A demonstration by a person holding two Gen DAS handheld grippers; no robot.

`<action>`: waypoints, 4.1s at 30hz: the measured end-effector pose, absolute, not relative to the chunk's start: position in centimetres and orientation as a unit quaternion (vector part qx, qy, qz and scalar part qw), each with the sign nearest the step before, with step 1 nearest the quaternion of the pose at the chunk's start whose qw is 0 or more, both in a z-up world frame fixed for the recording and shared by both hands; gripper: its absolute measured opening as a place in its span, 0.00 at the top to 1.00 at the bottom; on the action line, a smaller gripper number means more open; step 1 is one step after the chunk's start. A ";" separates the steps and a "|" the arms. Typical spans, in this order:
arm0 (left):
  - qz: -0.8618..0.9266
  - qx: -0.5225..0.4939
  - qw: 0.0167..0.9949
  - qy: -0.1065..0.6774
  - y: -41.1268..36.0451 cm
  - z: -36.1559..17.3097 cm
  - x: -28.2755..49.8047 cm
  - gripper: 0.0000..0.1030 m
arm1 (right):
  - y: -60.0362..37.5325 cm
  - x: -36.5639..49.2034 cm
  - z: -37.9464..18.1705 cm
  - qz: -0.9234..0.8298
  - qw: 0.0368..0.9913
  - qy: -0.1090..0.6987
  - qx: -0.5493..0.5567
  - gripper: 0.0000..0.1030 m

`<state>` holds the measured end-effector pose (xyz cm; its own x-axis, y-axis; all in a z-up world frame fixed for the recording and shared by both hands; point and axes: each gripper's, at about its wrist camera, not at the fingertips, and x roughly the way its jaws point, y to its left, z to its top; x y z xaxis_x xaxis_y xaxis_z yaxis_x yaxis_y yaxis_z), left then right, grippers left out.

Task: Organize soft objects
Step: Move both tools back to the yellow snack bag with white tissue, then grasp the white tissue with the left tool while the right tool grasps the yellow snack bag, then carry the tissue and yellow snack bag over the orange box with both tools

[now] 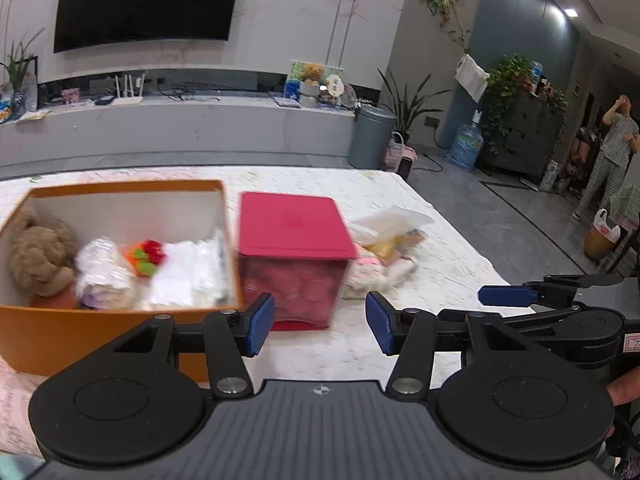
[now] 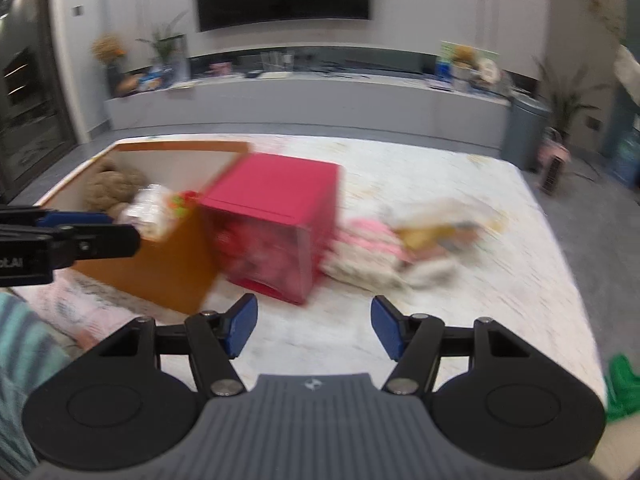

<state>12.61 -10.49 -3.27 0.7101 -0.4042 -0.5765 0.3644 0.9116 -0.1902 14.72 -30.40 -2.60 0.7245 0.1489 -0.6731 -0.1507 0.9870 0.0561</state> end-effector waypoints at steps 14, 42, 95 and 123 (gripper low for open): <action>-0.247 0.029 0.903 0.351 -19.4 -5.7 14.8 0.41 | -39.5 15.9 -5.5 0.017 0.919 0.391 0.042 0.39; -0.283 0.227 0.824 0.434 -32.7 -9.1 33.0 0.25 | -45.4 30.5 -10.8 -0.005 0.906 0.417 0.076 0.39; -0.269 0.134 0.859 0.414 -28.1 -6.6 34.8 0.98 | -42.6 37.6 -10.4 0.031 0.919 0.389 0.054 0.75; -0.247 0.077 0.920 0.293 -18.3 4.3 24.1 1.00 | -37.4 25.4 4.1 0.024 0.957 0.288 -0.020 0.86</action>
<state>24.14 -18.33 4.28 0.7062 -0.4104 -0.5770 0.5003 0.8658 -0.0035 25.39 -37.43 4.06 0.8327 0.0349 -0.5526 -0.0579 0.9980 -0.0241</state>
